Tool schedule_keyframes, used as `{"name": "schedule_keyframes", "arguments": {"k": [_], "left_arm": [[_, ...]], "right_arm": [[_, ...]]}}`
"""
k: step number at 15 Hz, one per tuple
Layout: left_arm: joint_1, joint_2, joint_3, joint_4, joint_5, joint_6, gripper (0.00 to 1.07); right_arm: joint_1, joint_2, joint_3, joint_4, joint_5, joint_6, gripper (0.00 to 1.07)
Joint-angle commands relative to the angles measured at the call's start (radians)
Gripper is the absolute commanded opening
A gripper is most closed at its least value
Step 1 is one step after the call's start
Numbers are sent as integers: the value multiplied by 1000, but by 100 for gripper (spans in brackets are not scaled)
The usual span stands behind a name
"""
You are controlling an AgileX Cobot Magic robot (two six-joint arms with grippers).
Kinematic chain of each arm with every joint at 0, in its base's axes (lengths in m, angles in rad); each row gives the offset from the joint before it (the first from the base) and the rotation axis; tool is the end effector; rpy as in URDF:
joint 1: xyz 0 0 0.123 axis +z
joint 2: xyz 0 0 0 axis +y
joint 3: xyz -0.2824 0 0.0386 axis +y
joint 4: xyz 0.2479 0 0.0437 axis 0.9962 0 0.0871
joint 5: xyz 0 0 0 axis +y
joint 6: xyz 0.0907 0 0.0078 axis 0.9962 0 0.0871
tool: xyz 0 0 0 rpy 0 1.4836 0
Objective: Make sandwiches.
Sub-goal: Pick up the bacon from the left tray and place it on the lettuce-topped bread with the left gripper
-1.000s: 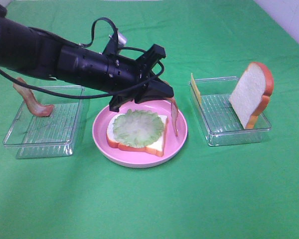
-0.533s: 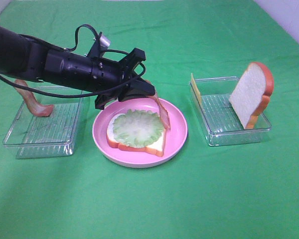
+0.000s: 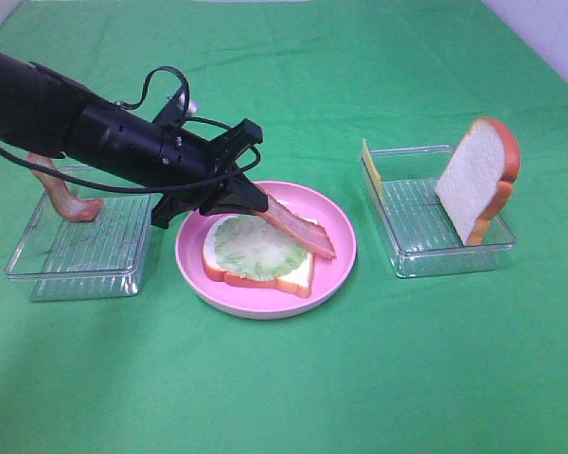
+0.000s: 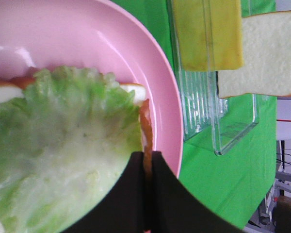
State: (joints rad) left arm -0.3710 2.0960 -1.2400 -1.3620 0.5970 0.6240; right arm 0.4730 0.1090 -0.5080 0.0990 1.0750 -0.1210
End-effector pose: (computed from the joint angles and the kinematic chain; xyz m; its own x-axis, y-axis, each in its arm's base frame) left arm 0.3706 -0.1980 0.1295 -0.9603 -0.2010 -0.1936 0.0029 0.6866 -0.7270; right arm 0.0056 0.0118 0.2783 -0.4533 -0.3145 -0.8340 -0.5532 0.8329 -0.0134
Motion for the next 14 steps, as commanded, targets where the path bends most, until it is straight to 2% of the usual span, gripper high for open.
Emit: {"name": "schedule_keyframes", "arguments": {"k": [1, 5, 9, 11, 12, 14], "left_arm": [[7, -8, -3, 29, -29, -33, 0], [7, -24, -3, 99, -47, -89, 1], [7, -57, -3, 324, -83, -291, 6], [7, -57, -3, 373, -75, -337, 12], [7, -57, -3, 382, -63, -346, 33], [7, -77, -3, 386, -64, -341, 65]], "right_arm": [[-3, -9, 3, -5, -13, -5, 68], [-3, -9, 3, -5, -13, -5, 68], [-3, -9, 3, -5, -13, -5, 68], [-3, -9, 3, -5, -13, -5, 68], [-3, -9, 3, -5, -13, -5, 68], [-3, -9, 3, -5, -13, -5, 68]]}}
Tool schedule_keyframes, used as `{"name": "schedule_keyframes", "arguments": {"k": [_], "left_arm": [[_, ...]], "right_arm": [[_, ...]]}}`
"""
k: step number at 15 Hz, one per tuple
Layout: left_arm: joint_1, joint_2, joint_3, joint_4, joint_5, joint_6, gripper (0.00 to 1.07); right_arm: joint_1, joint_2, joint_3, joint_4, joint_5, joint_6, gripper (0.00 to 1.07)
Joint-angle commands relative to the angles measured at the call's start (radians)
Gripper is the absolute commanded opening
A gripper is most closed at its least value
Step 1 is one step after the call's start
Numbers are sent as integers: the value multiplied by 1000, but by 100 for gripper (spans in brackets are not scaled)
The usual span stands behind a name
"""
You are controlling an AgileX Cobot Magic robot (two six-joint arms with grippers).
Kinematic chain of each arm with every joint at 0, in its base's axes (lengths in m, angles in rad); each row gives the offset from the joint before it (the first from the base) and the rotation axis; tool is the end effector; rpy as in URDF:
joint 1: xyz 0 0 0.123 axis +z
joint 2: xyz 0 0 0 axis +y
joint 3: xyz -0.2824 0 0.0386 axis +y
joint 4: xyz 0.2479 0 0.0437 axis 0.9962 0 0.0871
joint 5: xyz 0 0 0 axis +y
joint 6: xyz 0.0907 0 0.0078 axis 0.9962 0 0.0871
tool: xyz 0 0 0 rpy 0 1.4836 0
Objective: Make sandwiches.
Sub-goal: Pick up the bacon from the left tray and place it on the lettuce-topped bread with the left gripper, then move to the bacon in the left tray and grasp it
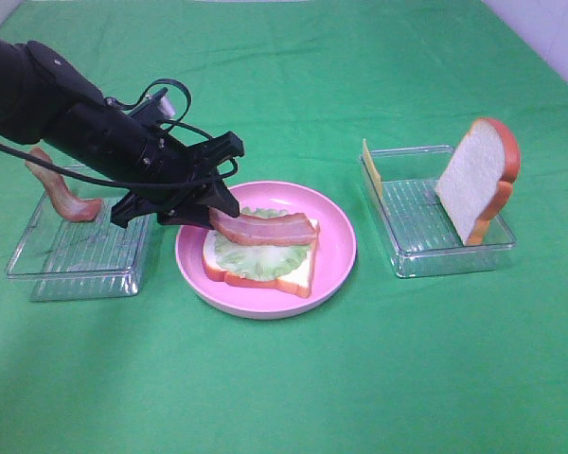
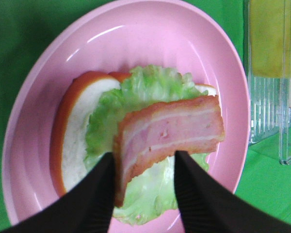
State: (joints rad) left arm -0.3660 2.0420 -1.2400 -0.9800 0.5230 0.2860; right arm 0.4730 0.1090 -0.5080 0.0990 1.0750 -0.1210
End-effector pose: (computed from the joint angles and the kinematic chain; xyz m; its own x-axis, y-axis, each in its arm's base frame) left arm 0.3686 -0.1818 0.1385 -0.9555 -0.2047 -0.2125 -0.0411 0.8054 -0.5913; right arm 0.0056 0.0118 0.2783 -0.4533 -0.3145 -0.8340 -0.5532 0.8329 -0.0134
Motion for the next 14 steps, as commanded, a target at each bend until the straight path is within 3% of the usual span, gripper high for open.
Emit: {"name": "schedule_keyframes", "arguments": {"k": [1, 5, 9, 11, 14], "left_arm": [[2, -40, -4, 9, 8, 4, 75], [2, -132, -4, 116, -42, -25, 78], [81, -260, -4, 295, 22, -262, 78], [175, -316, -7, 443, 122, -354, 78], [261, -335, -55, 643, 258, -442, 78]], "right_arm": [[-3, -9, 3, -5, -13, -5, 68], [-3, -9, 3, -5, -13, -5, 68], [-3, -9, 3, -5, -13, -5, 68], [-3, -9, 3, -5, -13, -5, 68], [-3, -9, 3, -5, -13, -5, 68]]}}
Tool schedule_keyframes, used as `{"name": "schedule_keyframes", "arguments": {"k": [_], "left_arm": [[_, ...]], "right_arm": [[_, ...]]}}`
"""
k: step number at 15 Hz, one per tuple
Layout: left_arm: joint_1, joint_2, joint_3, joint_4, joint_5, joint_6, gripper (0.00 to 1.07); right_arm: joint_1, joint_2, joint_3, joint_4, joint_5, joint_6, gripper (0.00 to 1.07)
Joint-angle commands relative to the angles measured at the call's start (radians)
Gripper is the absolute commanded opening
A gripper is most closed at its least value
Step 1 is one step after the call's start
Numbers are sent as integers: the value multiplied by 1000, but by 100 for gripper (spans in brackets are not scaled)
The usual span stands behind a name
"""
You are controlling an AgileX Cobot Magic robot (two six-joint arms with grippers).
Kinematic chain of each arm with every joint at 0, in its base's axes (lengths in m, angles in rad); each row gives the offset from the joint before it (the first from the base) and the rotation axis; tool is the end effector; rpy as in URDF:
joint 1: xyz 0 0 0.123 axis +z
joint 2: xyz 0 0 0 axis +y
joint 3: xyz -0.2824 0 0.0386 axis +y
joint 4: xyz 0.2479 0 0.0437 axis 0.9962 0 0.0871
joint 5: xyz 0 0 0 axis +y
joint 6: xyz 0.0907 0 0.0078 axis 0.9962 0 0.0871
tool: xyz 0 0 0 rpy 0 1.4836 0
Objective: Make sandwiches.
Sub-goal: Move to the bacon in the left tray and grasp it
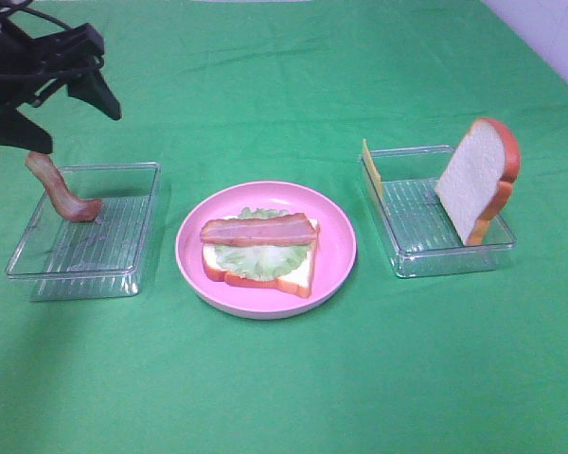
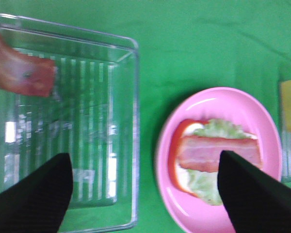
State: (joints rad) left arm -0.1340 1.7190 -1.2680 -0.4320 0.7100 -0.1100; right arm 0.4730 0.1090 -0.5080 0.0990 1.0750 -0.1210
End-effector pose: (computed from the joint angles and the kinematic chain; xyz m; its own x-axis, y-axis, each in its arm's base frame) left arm 0.3607 -0.0737 0.2529 -0.8807 -0.3003 -0.3662 -0.1237 0.8923 -0.4341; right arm 0.0056 0.0118 0.2783 -0.4533 -0.3145 -0.8340 -0.5532 0.8329 -0.0134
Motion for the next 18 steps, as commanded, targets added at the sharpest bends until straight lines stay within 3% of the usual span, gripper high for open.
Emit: {"name": "schedule_keyframes", "arguments": {"k": [1, 3, 5, 8, 10, 14, 18], "left_arm": [[44, -12, -51, 163, 114, -78, 78], [73, -12, -108, 326, 183, -149, 78], [110, -10, -146, 409, 188, -215, 77], [147, 29, -184, 410, 201, -203, 74], [145, 103, -214, 405, 202, -160, 74], [145, 196, -258, 381, 185, -155, 74], [145, 285, -261, 316, 160, -84, 74]], "right_arm": [[-3, -9, 3, -5, -13, -5, 68], [-3, -9, 3, -5, -13, -5, 68], [-3, -9, 3, -5, -13, -5, 68], [-3, -9, 3, -5, -13, -5, 68], [-3, -9, 3, -5, -13, -5, 68], [-3, -9, 3, -5, -13, -5, 68], [-3, -9, 3, -5, -13, -5, 68]]}}
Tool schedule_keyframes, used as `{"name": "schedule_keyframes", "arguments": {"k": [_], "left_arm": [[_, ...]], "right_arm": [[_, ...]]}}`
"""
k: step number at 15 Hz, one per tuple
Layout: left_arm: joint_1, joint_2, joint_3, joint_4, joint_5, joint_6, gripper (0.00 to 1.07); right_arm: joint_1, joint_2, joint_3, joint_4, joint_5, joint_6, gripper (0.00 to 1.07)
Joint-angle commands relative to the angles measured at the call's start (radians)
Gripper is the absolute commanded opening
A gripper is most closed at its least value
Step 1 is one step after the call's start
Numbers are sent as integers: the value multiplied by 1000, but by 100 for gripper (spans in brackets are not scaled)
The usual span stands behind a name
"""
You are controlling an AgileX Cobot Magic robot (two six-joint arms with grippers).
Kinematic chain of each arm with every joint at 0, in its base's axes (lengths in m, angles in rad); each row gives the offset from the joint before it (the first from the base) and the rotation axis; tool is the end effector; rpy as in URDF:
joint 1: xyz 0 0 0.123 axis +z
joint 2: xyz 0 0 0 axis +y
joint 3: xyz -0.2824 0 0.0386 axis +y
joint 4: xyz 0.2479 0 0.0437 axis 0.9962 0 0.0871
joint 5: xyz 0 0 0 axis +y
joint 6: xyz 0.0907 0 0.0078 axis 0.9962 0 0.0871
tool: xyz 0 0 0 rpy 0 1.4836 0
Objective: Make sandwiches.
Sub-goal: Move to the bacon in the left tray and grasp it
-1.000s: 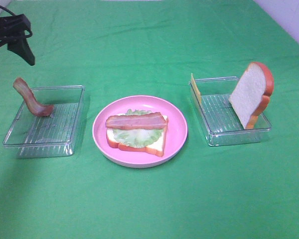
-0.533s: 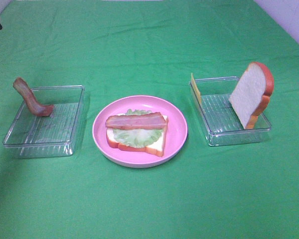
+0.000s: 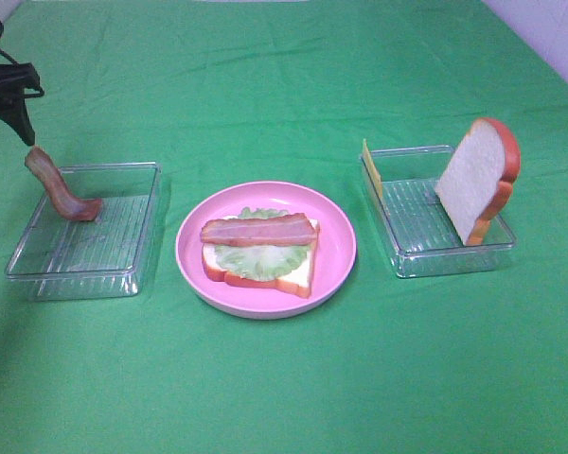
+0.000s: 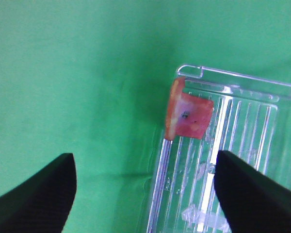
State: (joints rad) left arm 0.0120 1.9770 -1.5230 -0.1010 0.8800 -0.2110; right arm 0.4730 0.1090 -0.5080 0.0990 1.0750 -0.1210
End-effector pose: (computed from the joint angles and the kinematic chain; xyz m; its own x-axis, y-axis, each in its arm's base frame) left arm 0.4180 -0.0021 0.2117 -0.9149 -0.2822 -0.2886 -0.2451 0.9565 -0.1581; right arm 0.0056 0.0118 0.2783 -0.4533 -0.3145 -0.8340 -0.5532 0.8329 -0.0134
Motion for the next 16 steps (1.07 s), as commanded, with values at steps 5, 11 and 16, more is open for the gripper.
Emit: {"name": "schedule_keyframes", "arguments": {"k": [5, 11, 16], "left_arm": [[-25, 94, -6, -22, -74, 30, 64], [-35, 115, -6, -19, -125, 30, 38], [-35, 126, -6, -23, -112, 30, 14]], "right_arm": [[-3, -9, 3, -5, -13, -5, 68], [-3, -9, 3, -5, -13, -5, 68], [-3, -9, 3, -5, -13, -5, 68]]}}
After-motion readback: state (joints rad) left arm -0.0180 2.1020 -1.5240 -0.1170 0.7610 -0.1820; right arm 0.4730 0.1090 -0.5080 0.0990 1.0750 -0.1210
